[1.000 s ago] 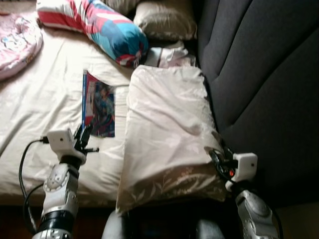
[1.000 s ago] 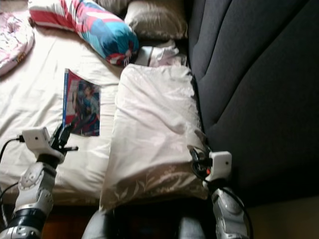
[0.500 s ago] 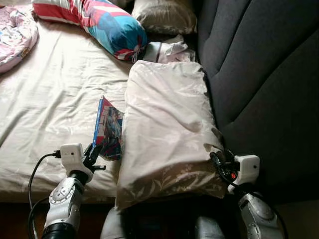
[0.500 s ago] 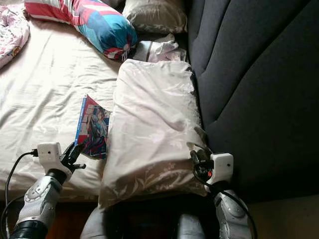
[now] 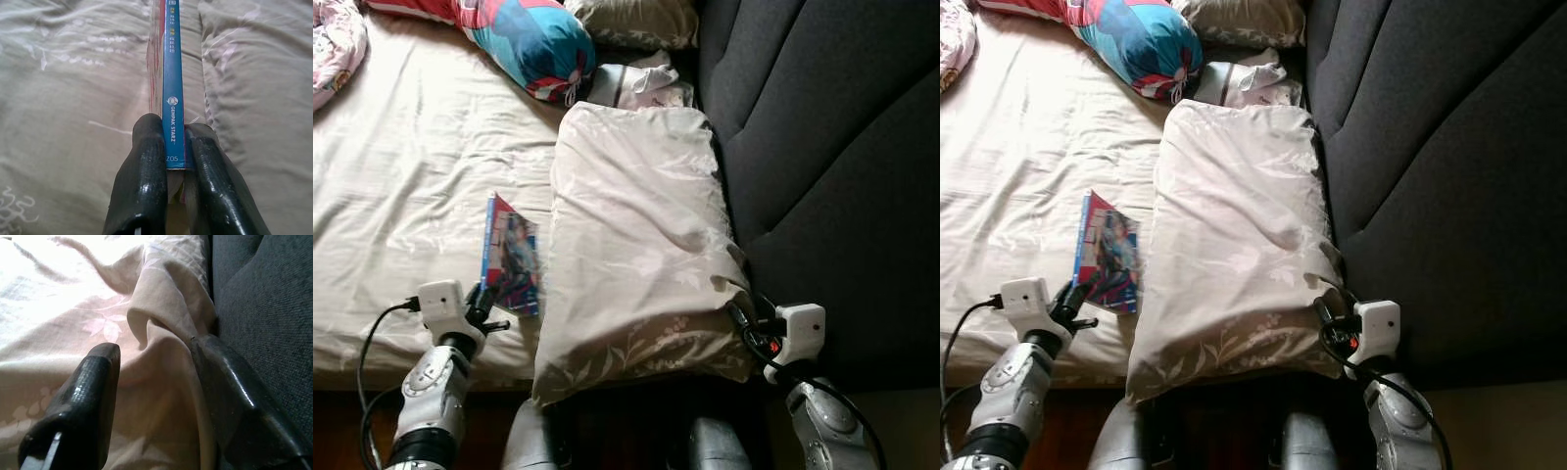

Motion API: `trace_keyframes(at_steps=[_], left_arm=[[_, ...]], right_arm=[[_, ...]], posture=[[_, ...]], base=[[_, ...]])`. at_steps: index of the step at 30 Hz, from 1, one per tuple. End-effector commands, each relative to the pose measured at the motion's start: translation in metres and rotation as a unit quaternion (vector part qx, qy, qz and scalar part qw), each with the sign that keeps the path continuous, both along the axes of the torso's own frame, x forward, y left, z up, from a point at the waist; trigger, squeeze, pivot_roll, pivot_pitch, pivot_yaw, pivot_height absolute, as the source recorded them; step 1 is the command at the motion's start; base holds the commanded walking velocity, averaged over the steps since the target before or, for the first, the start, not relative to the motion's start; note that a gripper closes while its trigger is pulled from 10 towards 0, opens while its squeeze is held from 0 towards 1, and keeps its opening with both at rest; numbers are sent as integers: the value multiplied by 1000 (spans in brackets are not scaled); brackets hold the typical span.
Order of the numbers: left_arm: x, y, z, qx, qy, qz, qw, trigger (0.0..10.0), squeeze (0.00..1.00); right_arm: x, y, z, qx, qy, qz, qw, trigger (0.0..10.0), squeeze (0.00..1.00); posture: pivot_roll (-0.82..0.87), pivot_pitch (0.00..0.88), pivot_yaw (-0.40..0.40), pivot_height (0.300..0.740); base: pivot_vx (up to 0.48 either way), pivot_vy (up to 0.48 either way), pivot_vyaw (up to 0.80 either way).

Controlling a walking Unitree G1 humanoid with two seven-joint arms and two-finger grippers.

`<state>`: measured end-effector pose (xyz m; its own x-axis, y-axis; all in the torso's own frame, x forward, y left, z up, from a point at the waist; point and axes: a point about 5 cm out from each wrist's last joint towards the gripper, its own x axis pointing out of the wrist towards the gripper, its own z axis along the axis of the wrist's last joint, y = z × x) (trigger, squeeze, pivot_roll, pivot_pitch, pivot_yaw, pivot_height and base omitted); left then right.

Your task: Clean up the room

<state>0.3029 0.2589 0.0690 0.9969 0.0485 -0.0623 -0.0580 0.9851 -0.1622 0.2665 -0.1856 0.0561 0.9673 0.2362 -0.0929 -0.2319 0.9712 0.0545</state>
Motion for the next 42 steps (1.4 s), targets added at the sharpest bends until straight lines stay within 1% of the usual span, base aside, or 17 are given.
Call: trace_keyframes(at_steps=[1, 6, 11, 15, 17, 19, 23, 26, 29, 31, 38, 42], left_arm=[[-6, -1, -10, -4, 15, -7, 1000, 10000, 0], [-6, -6, -12, -3, 17, -21, 1000, 10000, 0], [-1, -14, -5, 10, 1, -53, 999, 10000, 0], [0, -16, -4, 16, 1, -63, 998, 10000, 0], [0, -17, -4, 30, 3, -75, 997, 10000, 0], [1, -17, -3, 32, 4, -80, 996, 10000, 0], [1, -16, -3, 43, 7, -78, 996, 10000, 0], [2, -13, -5, 60, 18, -75, 995, 10000, 0], [2, -13, -5, 65, 21, -76, 995, 10000, 0], [3, -11, -5, 87, 31, -74, 993, 10000, 0], [6, -9, -1, 105, 30, -73, 991, 10000, 0], [7, -9, -1, 135, 37, -74, 987, 10000, 0]], right_arm=[[-5, -12, 1, -7, 5, -13, 1000, 10000, 0], [-5, -15, 3, -13, 5, -11, 1000, 10000, 0], [-4, -15, 5, -14, 7, -10, 1000, 10000, 0], [-5, -15, 5, -15, 8, -7, 1000, 10000, 0], [-6, -14, 5, -16, 9, -6, 1000, 10000, 0], [-6, -15, 5, -16, 10, -6, 1000, 10000, 0], [-7, -15, 4, -17, 12, -5, 1000, 10000, 0], [-8, -15, 4, -17, 14, -5, 1000, 10000, 0], [-8, -14, 4, -17, 16, -5, 1000, 10000, 0], [-8, -15, 4, -18, 17, -4, 1000, 10000, 0], [-7, -15, 5, -19, 16, -4, 1000, 10000, 0], [-7, -15, 5, -20, 15, -4, 1000, 10000, 0]], posture=[[-192, 334, -137, 653], [-195, 337, -151, 653], [-197, 340, -155, 653], [-200, 343, -157, 653], [-202, 346, -157, 653], [-202, 346, -158, 653], [-201, 349, -158, 653], [-201, 350, -159, 653], [-200, 352, -160, 653], [-200, 353, -163, 653], [-200, 354, -165, 653], [-200, 354, -166, 653]], base=[[0, 0, 0], [0, 0, 0], [0, 0, 0], [0, 0, 0], [0, 0, 0], [0, 0, 0], [0, 0, 0], [0, 0, 0], [0, 0, 0], [0, 0, 0], [0, 0, 0], [0, 0, 0]])
